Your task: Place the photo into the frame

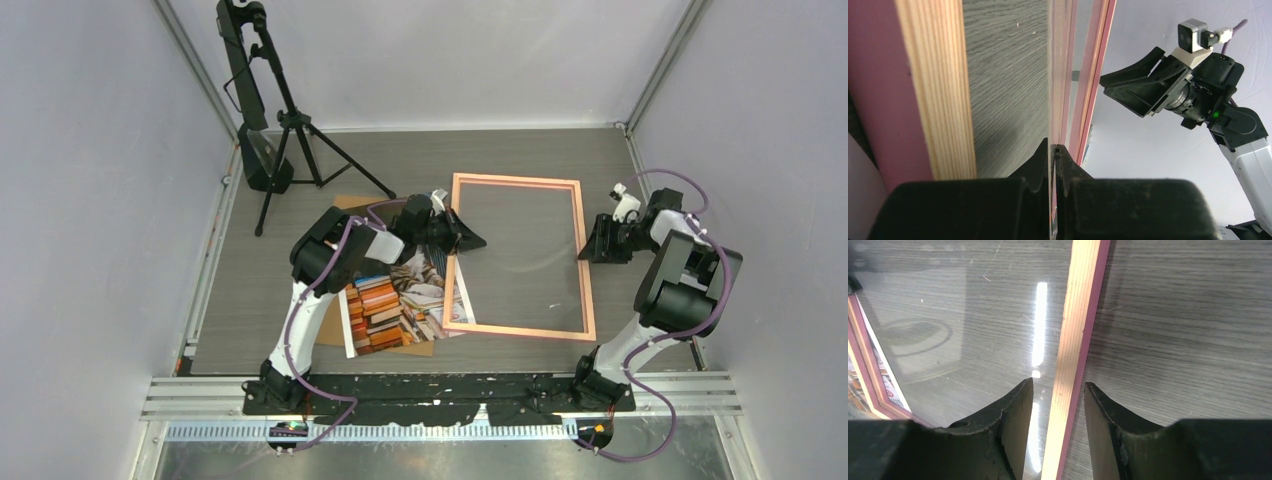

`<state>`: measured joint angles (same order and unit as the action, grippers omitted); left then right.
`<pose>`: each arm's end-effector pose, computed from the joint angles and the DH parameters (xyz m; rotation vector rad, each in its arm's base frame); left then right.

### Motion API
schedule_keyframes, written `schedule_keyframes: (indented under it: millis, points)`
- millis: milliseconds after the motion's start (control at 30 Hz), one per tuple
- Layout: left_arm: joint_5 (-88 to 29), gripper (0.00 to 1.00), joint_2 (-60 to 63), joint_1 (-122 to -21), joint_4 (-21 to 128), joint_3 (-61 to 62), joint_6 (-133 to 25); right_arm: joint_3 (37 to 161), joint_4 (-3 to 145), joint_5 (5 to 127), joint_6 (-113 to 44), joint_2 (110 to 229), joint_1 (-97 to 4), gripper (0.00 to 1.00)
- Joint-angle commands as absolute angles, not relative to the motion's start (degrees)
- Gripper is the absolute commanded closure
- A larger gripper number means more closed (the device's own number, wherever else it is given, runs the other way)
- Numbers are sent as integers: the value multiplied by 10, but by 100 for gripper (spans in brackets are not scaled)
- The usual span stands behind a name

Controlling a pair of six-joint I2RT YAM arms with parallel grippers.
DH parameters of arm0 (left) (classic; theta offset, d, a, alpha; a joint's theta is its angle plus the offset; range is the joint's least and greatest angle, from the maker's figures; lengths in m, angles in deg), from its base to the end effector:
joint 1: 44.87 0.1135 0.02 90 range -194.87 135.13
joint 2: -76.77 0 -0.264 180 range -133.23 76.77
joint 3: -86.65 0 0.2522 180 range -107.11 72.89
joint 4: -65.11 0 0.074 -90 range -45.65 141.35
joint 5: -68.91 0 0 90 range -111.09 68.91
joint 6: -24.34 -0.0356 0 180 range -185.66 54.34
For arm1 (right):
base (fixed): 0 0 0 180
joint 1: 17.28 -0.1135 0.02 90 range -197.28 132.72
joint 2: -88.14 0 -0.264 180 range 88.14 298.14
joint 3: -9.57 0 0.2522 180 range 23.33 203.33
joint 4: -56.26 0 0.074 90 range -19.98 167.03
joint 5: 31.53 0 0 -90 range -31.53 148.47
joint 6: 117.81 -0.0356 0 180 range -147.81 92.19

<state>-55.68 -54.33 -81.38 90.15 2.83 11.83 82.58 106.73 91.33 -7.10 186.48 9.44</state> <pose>0.3579 -0.2901 0.0881 -0.3650 2.3903 -1.7342 0.2871 -0.1229 0.1661 0.0414 2.6319 0.5784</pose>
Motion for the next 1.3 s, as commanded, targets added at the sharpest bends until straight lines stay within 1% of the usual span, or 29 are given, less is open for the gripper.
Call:
schedule_keyframes:
  millis: [0, 267, 600, 1033, 1267]
  points:
    - [-558, 100, -532, -821, 887, 21, 98, 843, 1059, 925, -79, 1818, 92, 51]
    - [-559, 100, -532, -821, 886, 21, 98, 851, 1047, 928, -85, 1790, 73, 50]
    - [-560, 100, -530, -820, 885, 22, 95, 859, 1013, 882, -98, 1772, -51, 52]
    - [-560, 100, -533, -820, 885, 20, 96, 905, 1016, 808, -77, 1849, -225, 53]
    - [-560, 100, -530, -820, 883, 22, 93, 911, 1016, 782, -65, 1882, -276, 54]
